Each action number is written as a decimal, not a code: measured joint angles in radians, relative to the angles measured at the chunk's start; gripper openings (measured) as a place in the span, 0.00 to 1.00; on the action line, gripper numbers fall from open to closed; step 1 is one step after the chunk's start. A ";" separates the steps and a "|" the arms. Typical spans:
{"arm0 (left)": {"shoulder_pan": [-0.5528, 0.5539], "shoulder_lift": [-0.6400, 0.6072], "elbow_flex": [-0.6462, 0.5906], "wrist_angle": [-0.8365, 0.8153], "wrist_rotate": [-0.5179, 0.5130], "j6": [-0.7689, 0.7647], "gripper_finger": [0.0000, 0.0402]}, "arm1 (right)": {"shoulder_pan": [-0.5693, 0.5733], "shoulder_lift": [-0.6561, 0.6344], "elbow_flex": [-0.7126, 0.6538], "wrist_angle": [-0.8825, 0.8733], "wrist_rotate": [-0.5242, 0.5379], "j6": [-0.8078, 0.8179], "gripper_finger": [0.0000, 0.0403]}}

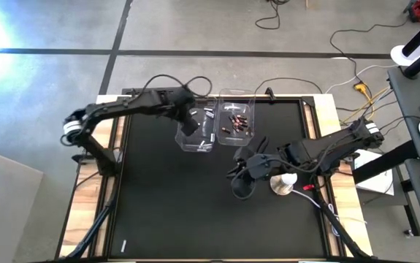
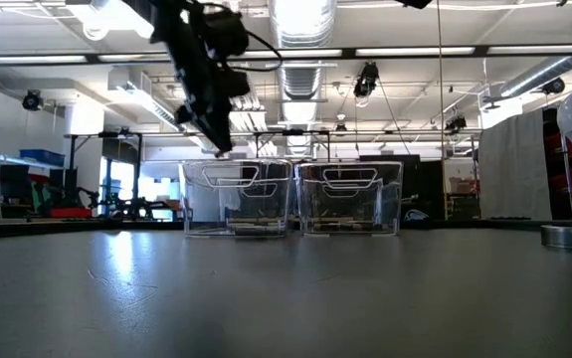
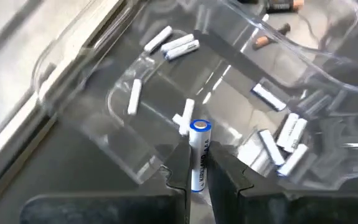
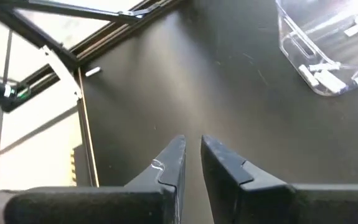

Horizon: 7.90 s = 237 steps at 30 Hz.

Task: Sort batteries
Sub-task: Put the white battery into the left transparent bin, then return to Home Position

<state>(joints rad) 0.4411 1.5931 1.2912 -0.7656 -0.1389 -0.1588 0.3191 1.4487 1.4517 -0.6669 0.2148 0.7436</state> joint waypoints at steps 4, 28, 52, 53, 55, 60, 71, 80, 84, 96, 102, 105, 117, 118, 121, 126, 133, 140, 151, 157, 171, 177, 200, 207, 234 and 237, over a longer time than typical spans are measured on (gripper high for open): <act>0.001 0.098 0.083 -0.001 0.004 0.201 0.04 | 0.000 0.004 0.000 0.000 0.026 0.048 0.11; 0.012 0.489 0.186 -0.020 0.065 0.497 0.04 | -0.015 0.006 0.000 -0.008 0.153 0.162 0.11; -0.039 0.331 0.345 -0.252 0.251 0.118 0.41 | -0.011 0.006 0.000 -0.019 0.028 0.086 0.19; -0.058 0.303 0.344 -0.271 0.258 0.067 0.41 | -0.010 0.006 0.000 -0.019 0.009 0.074 0.20; -0.114 0.240 0.323 -0.274 0.253 -0.035 0.41 | 0.000 0.006 0.000 -0.026 -0.010 0.053 0.20; -0.359 0.094 0.228 -0.265 0.185 -0.248 0.40 | 0.018 0.006 -0.001 -0.054 -0.013 -0.010 0.19; -1.020 -0.001 -0.033 -0.234 0.107 -1.007 0.40 | -0.026 0.088 -0.001 0.022 0.083 -0.230 0.15; -1.274 0.044 -0.227 -0.056 0.338 -1.530 0.40 | -0.075 0.235 -0.001 0.328 -0.002 -0.239 0.19; -1.337 0.044 -0.267 -0.019 0.413 -1.664 0.40 | -0.075 0.267 -0.001 0.366 -0.067 -0.239 0.21; -1.412 0.044 -0.353 0.099 0.520 -1.838 0.55 | -0.021 0.266 -0.001 0.274 -0.069 -0.231 0.26; -1.414 0.044 -0.405 0.215 0.568 -1.847 0.55 | -0.018 0.266 -0.001 0.274 -0.067 -0.231 0.23; -1.415 0.045 -0.426 0.294 0.569 -1.874 0.54 | -0.018 0.266 -0.001 0.274 -0.066 -0.231 0.21; -1.441 0.209 -0.392 0.324 0.628 -1.875 0.48 | -0.016 0.266 -0.001 0.273 -0.066 -0.231 0.16; -1.440 0.222 -0.382 0.318 0.633 -1.864 0.47 | -0.016 0.266 -0.001 0.273 -0.066 -0.231 0.15; -1.440 0.255 -0.351 0.302 0.642 -1.842 0.42 | -0.016 0.266 -0.001 0.267 -0.067 -0.231 0.15; -1.442 0.271 -0.322 0.263 0.624 -1.837 0.30 | -0.014 0.266 -0.001 0.246 -0.067 -0.230 0.16; -1.446 0.272 -0.318 0.247 0.600 -1.812 0.09 | -0.007 0.264 -0.001 0.205 -0.078 -0.241 0.19; -1.450 0.275 -0.281 0.201 0.542 -1.785 0.04 | -0.002 0.202 -0.001 0.015 -0.092 -0.291 0.18; -1.433 0.267 0.007 -0.094 -0.012 -1.760 0.04 | 0.000 0.006 -0.001 -0.058 -0.073 -0.346 0.11; -1.362 0.253 0.152 -0.200 -0.331 -1.614 0.04 | 0.053 -0.084 0.000 -0.061 -0.071 -0.316 0.09; -0.818 0.205 0.368 -0.203 -0.297 -0.486 0.04 | 0.424 -0.029 0.000 -0.359 0.123 0.092 0.09; -0.543 0.203 0.426 -0.201 -0.173 -0.188 0.04 | 0.557 0.070 0.000 -0.479 0.168 0.384 0.09; -0.085 0.434 0.362 -0.195 0.027 0.075 0.04 | 0.359 -0.003 -0.001 -0.576 0.184 0.345 0.09; -0.067 0.526 0.365 -0.186 0.079 0.179 0.04 | 0.272 0.001 -0.001 -0.569 0.206 0.331 0.09; -0.036 0.419 0.362 -0.291 0.245 0.159 0.39 | 0.207 0.020 -0.001 -0.476 0.232 0.334 0.09; -0.070 0.320 0.361 -0.330 0.264 0.151 0.40 | 0.169 0.022 -0.001 -0.393 0.267 0.234 0.10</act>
<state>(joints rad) 0.3714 1.9129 1.6524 -1.0955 0.1247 -0.0079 0.4878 1.4702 1.4506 -1.0601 0.4815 0.9777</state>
